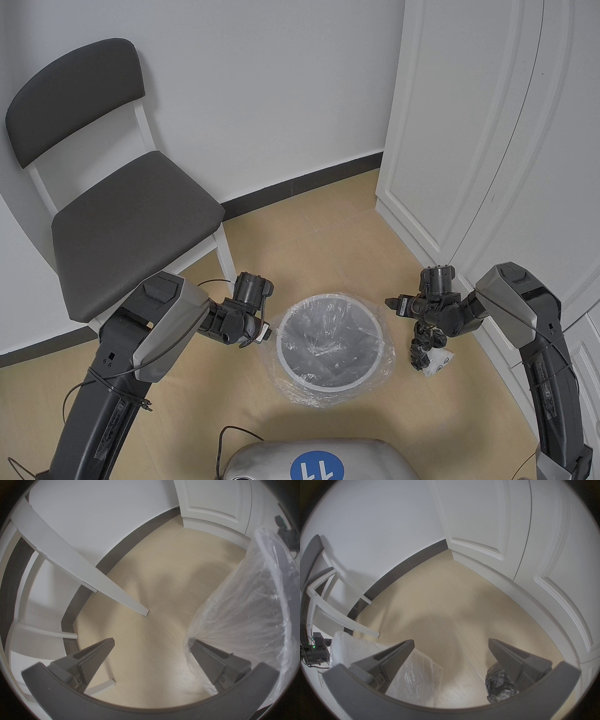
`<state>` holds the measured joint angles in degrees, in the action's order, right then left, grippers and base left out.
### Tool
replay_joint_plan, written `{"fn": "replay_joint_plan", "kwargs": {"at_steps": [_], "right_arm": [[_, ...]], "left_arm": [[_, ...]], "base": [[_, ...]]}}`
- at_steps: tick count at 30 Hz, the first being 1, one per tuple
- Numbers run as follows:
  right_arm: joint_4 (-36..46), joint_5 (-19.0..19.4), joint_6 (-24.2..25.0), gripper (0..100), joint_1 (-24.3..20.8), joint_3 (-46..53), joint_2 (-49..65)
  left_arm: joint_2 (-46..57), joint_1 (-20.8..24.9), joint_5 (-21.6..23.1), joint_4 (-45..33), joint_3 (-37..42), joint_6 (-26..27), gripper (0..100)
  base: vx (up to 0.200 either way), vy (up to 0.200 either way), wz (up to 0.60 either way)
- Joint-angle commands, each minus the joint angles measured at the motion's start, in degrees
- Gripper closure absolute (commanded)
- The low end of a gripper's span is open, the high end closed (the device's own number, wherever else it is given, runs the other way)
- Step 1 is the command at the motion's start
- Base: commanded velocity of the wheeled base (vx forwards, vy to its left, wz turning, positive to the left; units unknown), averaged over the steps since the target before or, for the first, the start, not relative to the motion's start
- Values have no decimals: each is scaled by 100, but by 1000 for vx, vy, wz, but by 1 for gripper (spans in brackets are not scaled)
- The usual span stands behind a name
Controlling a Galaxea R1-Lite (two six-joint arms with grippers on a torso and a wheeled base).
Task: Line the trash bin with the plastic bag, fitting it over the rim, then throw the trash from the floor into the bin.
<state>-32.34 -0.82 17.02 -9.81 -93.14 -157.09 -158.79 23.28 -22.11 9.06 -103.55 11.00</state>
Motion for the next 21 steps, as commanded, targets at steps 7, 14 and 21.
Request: {"fn": "replay_joint_plan", "kwargs": {"at_steps": [7,14,21], "right_arm": [[-651,635,-41,0,225,1913,1664],[-563,1013,-1016,0,41,3803,2754],[-1099,1031,-2159,0,-12,4541,2358]], "left_arm": [[1070,194,23,17,1012,-687,0],[1413,405,-21,175,1425,-862,0],[1720,423,-56,184,1777,-1152,0]], "base": [[0,0,0],[0,0,0],[0,0,0]]}}
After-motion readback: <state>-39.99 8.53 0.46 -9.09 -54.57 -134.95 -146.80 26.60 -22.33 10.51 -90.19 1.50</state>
